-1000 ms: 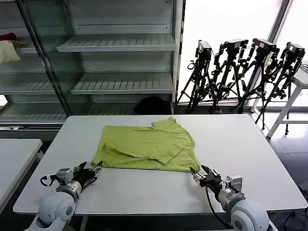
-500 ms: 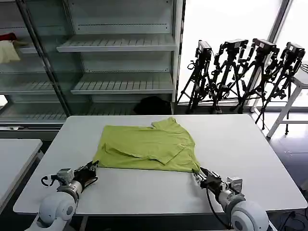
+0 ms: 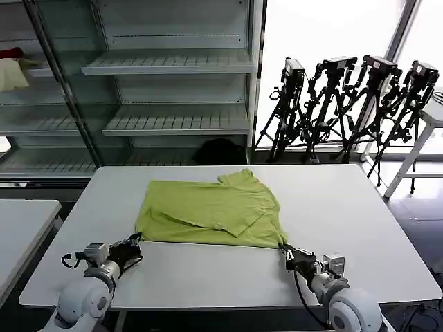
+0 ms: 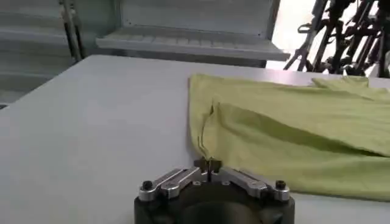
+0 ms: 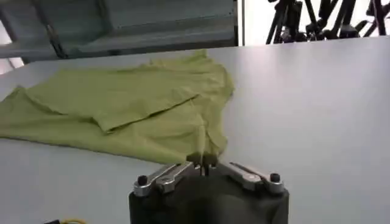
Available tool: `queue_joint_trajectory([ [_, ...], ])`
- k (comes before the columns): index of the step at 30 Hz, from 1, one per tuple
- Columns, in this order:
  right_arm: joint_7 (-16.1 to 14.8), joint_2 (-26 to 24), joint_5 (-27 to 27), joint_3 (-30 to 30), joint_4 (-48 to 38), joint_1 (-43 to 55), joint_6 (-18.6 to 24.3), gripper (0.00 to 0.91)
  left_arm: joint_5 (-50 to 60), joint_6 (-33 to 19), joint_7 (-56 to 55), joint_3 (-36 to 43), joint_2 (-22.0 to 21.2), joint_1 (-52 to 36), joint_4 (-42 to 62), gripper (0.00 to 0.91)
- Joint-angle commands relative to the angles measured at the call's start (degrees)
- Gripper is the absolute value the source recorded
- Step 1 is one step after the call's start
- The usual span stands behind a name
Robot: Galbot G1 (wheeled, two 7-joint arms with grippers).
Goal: Fold and organize the clothes.
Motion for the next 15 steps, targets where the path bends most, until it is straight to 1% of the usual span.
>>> queue_joint_trajectory([
  [1,0.0,0.1,-0.1,-0.1,-0.3,0.1,0.0,0.0,0.0,0.0,0.1,0.0,0.1,0.0,0.0,0.01],
  [7,0.3,-0.9,0.0,1.0,2.4,-0.1,0.1,0.0,0.5,-0.5,-0.4,-0.3,0.9,0.7,-1.8,0.0],
  [9,0.5,-1.9,0.1,1.4,3.9,-0.2,-0.1,0.0,0.7,-0.1,-1.4,-0.2,1.3,1.0,-2.9,0.0],
  [12,0.6,-4.4,1.3,2.4,6.2,-0.8,-1.7,0.0,0.6,0.6,-3.9,0.0,2.1,1.9,-5.4,0.0],
  [15,0.7,-6.8,2.0,3.6,9.1,-2.9,-1.8,0.0,0.5,0.7,-6.2,-0.3,3.4,3.9,-9.7,0.0],
])
